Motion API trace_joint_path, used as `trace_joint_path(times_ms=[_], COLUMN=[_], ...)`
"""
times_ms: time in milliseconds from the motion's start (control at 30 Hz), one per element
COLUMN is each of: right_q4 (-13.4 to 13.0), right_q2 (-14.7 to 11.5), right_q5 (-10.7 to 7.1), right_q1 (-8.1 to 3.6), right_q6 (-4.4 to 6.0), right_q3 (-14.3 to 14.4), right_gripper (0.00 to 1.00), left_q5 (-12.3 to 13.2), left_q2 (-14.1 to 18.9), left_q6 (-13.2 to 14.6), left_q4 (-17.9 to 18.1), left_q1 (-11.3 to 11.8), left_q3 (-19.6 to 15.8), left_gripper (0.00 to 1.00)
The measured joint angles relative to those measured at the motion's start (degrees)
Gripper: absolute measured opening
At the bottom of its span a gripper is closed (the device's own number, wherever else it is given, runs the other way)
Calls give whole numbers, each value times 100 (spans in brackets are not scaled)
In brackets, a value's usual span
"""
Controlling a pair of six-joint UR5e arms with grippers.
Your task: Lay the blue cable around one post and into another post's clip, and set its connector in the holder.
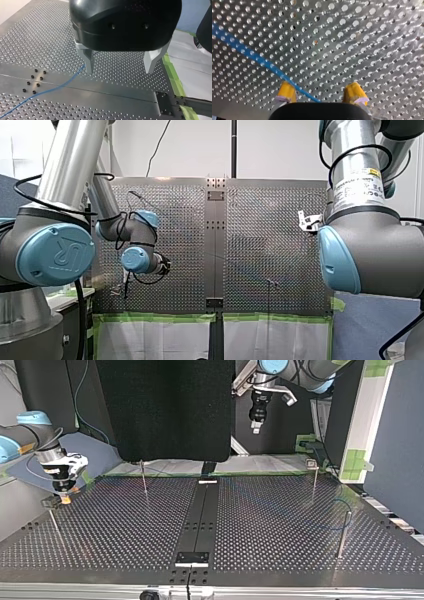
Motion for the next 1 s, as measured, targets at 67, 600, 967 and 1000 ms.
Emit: trace_joint_path(times_ms=[67,600,967,1000], right_q4=[-3,-18,37,76], right_q2=[1,2,0,-2], right_q5=[50,110,93,93], right_q1=[3,69,116,119], right_q6=[-37,-145,-217,-242], right_q3=[0,-1,-5,-6], right_gripper=[100,100,100,100], left_q5=[0,0,0,0], left_q2=[0,-2,-2,-2], left_q6=[0,0,0,0], left_q4=[0,7,7,7], left_q1=[0,6,33,33], left_q3=[0,-1,-1,-1], left_gripper=[100,100,100,100])
